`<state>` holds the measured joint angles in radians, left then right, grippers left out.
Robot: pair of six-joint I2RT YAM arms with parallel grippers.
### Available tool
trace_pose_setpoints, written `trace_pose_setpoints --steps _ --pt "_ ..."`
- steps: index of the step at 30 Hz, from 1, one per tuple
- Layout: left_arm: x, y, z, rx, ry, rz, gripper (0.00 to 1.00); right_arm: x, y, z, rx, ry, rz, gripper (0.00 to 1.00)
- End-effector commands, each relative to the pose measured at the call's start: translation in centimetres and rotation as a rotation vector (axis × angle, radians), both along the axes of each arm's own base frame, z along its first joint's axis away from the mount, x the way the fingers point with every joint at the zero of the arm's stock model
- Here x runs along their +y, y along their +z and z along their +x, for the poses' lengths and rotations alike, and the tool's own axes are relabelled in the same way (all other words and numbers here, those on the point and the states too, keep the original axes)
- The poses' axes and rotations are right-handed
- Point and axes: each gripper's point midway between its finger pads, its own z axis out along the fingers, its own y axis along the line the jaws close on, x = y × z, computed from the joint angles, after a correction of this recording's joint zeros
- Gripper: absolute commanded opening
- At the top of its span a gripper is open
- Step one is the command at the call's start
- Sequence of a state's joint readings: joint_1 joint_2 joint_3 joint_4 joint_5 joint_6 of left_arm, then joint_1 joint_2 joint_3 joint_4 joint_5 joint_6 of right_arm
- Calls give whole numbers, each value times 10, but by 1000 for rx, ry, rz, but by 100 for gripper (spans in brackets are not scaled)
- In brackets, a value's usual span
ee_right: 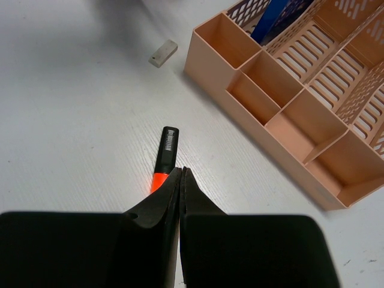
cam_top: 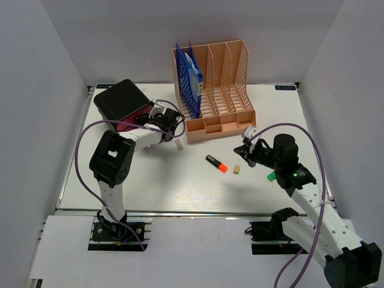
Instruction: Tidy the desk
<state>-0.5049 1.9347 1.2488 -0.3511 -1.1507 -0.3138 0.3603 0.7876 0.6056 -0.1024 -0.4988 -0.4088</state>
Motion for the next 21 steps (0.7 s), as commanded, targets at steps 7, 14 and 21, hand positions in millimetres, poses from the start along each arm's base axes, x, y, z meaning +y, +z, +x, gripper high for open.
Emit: trace_pose_setpoints --steps 7,14,21 --pt "-38 28 -23 -70 -107 -160 0 -2 4 3 -39 -6 -2 0" --pt "-72 19 -57 -45 -183 -269 0 -3 5 4 -45 -9 0 0" --pt "-68 14 -69 -45 -138 -277 26 -3 6 3 -50 -9 1 0"
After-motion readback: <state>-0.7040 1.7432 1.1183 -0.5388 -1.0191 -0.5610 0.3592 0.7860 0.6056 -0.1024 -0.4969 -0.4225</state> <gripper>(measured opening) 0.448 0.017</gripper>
